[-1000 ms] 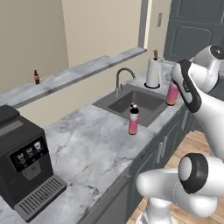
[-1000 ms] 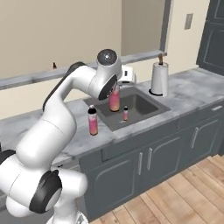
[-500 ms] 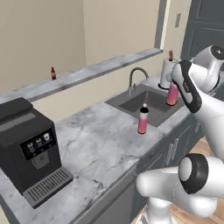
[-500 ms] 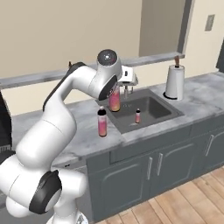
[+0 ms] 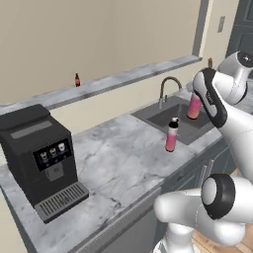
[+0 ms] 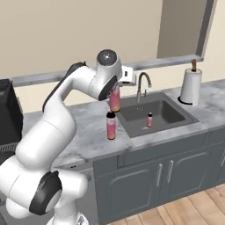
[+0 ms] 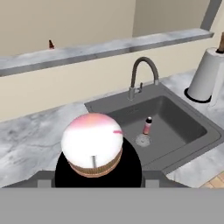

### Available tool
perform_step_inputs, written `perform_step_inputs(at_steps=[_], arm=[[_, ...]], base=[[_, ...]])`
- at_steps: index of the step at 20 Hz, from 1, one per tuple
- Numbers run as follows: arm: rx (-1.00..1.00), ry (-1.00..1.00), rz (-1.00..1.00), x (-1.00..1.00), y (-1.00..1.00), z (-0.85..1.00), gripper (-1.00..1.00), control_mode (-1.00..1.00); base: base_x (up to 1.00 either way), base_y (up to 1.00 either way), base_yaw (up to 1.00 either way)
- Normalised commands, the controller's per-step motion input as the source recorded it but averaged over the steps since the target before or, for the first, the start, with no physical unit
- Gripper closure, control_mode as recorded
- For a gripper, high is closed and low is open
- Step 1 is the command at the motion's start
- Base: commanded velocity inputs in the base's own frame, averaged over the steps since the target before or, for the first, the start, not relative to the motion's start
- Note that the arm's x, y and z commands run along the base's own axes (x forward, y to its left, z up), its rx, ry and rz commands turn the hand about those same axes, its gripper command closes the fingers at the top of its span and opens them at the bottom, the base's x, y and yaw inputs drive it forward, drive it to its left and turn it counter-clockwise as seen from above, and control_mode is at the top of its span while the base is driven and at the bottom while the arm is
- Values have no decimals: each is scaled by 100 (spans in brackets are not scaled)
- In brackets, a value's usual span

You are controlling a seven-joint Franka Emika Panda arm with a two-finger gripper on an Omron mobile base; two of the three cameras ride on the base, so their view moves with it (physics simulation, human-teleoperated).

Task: Place the large bottle from the dining counter next to the other large bottle outside the sink, and place the small bottle from the dining counter next to the other small bottle inside the sink.

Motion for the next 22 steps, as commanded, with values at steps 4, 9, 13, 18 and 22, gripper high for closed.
perform_step_inputs(at_steps=[4,9,13,18,22], arm=[[0,0,0,0,0,0,100,100],[0,0,0,0,0,0,100,100],[0,0,0,0,0,0,100,100],[0,0,0,0,0,0,100,100],[0,0,0,0,0,0,100,100]], base=[[36,-57,1],[44,-23,5],[50,0,8],[29,-4,10],[30,7,14]])
